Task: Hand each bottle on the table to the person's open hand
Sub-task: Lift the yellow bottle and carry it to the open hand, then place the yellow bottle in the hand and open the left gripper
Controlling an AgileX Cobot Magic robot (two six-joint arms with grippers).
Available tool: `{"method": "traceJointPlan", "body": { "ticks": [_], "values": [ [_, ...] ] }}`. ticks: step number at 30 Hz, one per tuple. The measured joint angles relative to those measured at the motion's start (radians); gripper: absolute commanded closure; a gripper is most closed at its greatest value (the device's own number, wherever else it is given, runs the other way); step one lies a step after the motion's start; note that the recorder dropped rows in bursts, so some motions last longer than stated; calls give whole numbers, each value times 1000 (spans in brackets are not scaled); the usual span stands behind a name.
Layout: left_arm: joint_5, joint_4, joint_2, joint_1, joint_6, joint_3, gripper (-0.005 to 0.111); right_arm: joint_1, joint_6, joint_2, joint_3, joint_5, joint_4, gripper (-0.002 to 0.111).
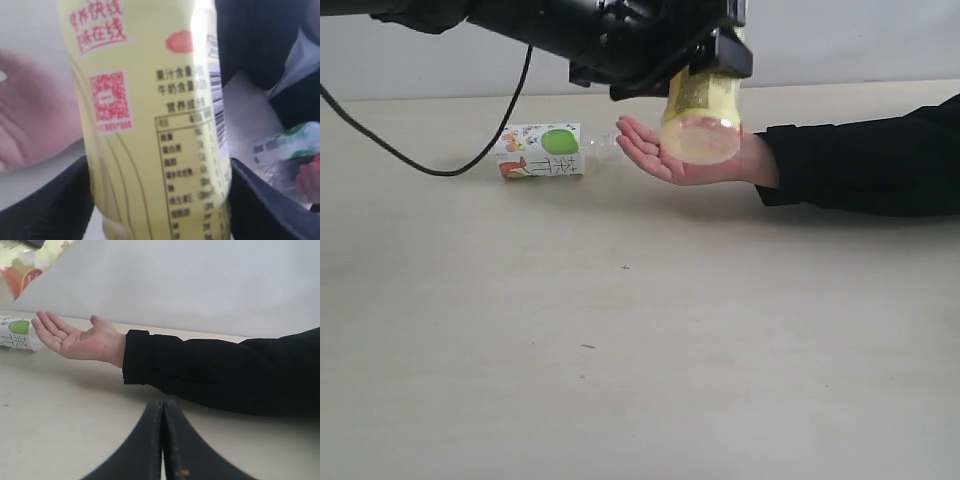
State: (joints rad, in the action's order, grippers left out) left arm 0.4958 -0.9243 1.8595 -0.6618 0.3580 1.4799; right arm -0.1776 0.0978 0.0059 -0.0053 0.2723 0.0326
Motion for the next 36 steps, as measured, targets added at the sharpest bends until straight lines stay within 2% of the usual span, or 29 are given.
{"method": "traceJointPlan", "body": {
  "ticks": [8,13,23,31,33,36],
  "values": [
    [-102,-316,136,2,0,76,107,0,0,0,0,0,0,108],
    [-189,-434,205,13,0,76,107,0,0,0,0,0,0,108],
    [-246,-453,293,32,2,77,107,0,0,0,0,0,0,108],
    [-210,-457,348,51,28,105,106,0,0,0,0,0,0,108],
    [-204,-461,357,55,28,111,102,0,0,0,0,0,0,108],
    [-197,-461,366,62,30,112,83,0,0,0,0,0,0,108]
  ]
}}
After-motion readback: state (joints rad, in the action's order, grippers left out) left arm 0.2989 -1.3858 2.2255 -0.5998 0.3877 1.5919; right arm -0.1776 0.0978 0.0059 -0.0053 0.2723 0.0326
